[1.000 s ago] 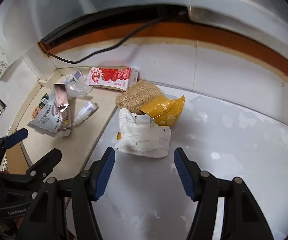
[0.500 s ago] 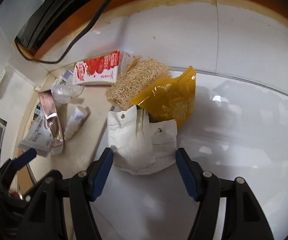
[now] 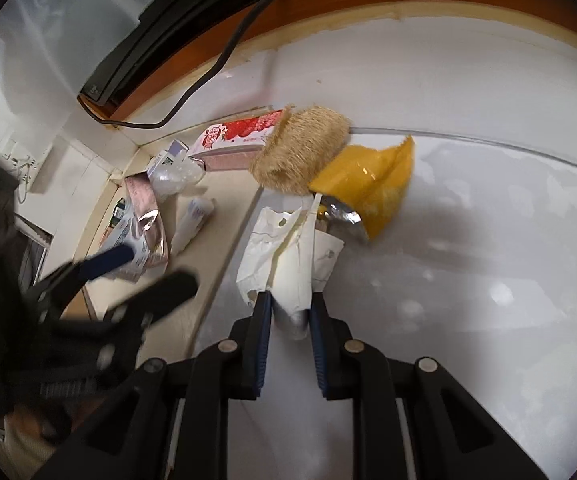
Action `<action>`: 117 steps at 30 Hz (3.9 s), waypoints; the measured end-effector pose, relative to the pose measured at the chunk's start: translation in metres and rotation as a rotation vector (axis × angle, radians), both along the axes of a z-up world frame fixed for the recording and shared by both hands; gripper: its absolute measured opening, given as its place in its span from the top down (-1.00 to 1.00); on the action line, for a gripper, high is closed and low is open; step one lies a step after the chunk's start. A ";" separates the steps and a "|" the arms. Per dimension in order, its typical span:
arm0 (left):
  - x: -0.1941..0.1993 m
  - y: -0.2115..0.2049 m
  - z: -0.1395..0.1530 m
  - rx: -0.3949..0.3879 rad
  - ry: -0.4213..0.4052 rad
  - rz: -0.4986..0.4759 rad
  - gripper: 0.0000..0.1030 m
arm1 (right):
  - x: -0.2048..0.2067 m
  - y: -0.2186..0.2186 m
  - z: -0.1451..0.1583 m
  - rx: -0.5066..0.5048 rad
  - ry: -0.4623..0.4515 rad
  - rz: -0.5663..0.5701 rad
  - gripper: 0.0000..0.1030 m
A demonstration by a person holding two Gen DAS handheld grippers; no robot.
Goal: Collect trash
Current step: 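Grasp the yellow wrapper with the left tool while the right tool grasps the white plastic bag, then carry the yellow wrapper and white bag down over the floor bin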
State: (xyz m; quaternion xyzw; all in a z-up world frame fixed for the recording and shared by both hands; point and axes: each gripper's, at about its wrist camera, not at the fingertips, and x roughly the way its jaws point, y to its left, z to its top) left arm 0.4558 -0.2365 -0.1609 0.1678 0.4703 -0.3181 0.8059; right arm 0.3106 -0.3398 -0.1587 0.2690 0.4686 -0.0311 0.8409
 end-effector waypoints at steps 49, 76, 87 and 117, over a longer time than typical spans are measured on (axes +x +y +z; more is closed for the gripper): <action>-0.089 -0.040 0.002 -0.027 0.096 0.016 0.53 | -0.110 -0.022 0.025 -0.005 -0.100 -0.098 0.64; -0.361 0.145 0.010 -0.008 0.099 0.358 0.53 | -0.269 0.087 0.035 0.031 -0.043 0.426 0.63; -0.362 0.176 -0.104 0.070 0.211 0.415 0.53 | -0.263 0.124 -0.062 -0.007 0.101 0.481 0.63; -0.257 0.212 -0.406 0.208 0.406 0.431 -0.64 | -0.180 0.169 -0.376 -0.120 0.350 0.504 0.21</action>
